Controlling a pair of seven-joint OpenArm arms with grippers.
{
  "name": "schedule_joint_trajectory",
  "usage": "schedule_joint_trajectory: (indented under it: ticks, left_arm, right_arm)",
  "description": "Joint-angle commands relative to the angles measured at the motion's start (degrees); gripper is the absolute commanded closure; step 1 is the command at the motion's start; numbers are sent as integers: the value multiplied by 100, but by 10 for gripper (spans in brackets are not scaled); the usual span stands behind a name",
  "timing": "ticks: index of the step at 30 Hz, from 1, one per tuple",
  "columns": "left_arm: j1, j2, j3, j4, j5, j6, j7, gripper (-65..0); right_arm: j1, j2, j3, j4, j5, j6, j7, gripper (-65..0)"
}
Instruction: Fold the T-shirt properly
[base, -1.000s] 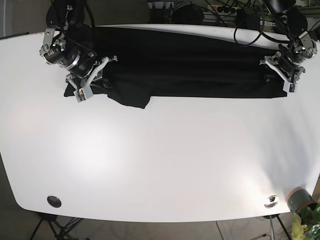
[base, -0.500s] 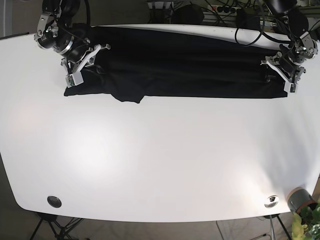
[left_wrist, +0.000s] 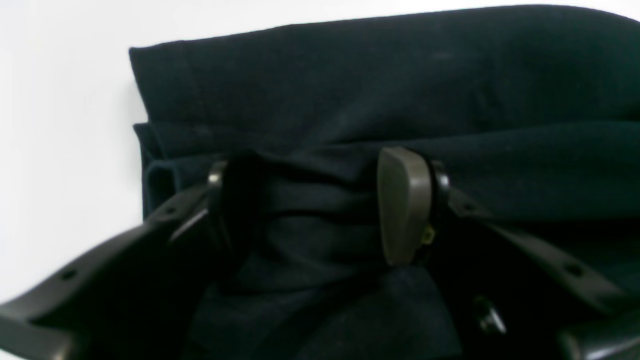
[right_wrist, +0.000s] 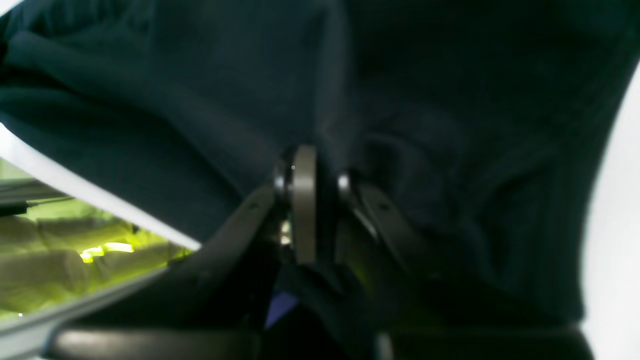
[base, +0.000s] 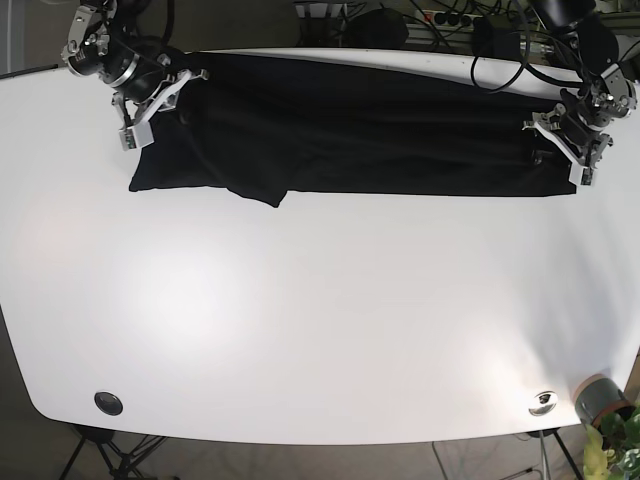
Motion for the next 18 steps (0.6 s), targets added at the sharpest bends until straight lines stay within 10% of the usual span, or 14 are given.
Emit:
schedule_joint_trajectory:
  ticks: [1, 18]
  left_arm:
    - [41, -85, -35, 8, 212, 60, 268, -351]
    - [32, -85, -35, 43, 177, 60, 277, -351]
  right_arm:
    - [-76, 66, 131, -142, 24, 40, 29, -48]
    - [-480, 30, 729, -107, 59, 321, 47, -62]
